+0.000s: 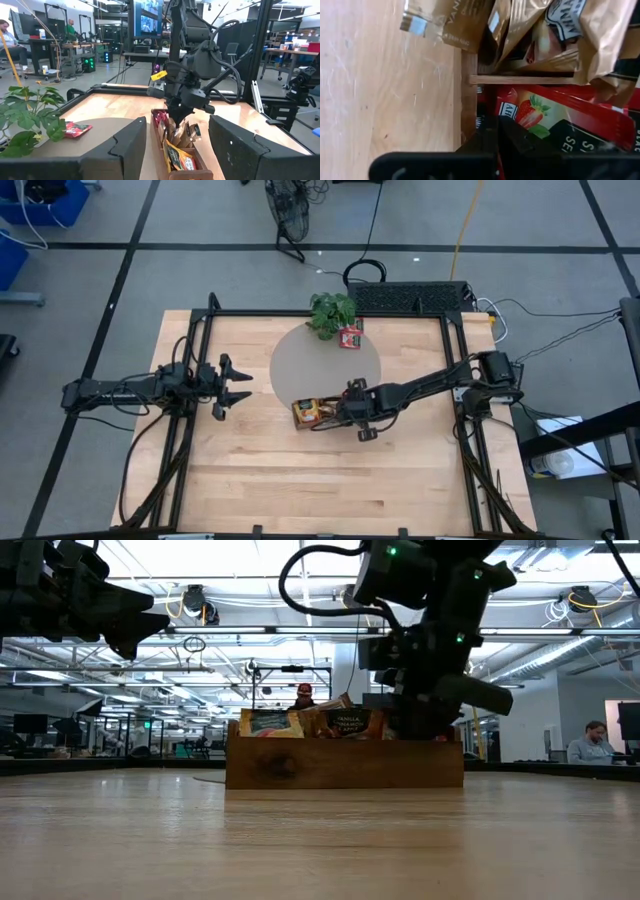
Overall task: Pick & Place Tea
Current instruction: Put the right red tea bag into the right slot of the wooden organizer
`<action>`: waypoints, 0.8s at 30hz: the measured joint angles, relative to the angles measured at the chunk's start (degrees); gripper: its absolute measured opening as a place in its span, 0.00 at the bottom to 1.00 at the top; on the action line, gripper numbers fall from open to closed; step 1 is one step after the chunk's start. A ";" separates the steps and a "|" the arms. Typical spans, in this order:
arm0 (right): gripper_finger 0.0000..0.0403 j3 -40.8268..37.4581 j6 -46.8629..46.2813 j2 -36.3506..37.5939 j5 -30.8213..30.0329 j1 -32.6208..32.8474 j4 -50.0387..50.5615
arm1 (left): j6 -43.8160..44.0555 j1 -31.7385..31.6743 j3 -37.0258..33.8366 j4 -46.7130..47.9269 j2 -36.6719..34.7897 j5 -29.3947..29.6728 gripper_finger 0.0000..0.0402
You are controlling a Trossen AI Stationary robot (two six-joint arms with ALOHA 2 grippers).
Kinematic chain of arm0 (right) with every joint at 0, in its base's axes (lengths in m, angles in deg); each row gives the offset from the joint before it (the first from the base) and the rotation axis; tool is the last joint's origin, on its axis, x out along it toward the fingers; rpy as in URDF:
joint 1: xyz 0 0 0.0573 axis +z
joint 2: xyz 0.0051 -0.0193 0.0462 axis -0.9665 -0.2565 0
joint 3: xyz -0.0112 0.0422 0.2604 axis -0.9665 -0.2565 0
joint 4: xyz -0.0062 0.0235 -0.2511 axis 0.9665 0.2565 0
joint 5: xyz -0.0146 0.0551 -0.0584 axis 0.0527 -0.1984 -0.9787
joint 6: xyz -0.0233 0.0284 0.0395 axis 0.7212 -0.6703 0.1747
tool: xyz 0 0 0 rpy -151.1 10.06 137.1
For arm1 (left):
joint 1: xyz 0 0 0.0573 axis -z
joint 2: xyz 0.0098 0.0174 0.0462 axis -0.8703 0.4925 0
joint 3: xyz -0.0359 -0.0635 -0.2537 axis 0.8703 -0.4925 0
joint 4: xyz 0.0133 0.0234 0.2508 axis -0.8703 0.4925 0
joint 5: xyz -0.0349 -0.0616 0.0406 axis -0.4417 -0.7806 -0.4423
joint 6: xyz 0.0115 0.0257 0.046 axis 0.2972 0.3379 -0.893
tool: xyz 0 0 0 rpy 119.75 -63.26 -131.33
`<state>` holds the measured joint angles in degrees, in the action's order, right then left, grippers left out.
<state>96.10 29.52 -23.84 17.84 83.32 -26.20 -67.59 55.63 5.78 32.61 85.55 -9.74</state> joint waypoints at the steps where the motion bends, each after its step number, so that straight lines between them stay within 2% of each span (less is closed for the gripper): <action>1: 0.00 0.03 -0.09 -0.31 -0.06 0.02 -0.27 | 0.00 0.02 0.00 0.00 0.01 0.00 0.53; 5: 0.00 -0.02 -1.12 -0.42 -1.75 0.03 -1.66 | -0.01 0.00 0.00 0.00 0.02 0.00 0.53; 10: 0.00 -0.23 -3.25 -0.31 -11.09 0.61 -2.34 | -0.01 0.00 0.00 0.00 0.00 0.00 0.53; 20: 0.00 -0.30 -1.96 -0.29 -11.61 2.02 -5.02 | -0.01 0.00 0.01 0.00 0.01 0.00 0.53; 24: 0.00 -0.33 -2.14 1.95 -11.58 2.51 -4.66 | 0.00 0.00 0.00 0.00 0.00 0.00 0.53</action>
<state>95.77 27.38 -21.89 6.25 85.83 -30.86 -67.59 55.63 5.78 32.61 85.55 -9.75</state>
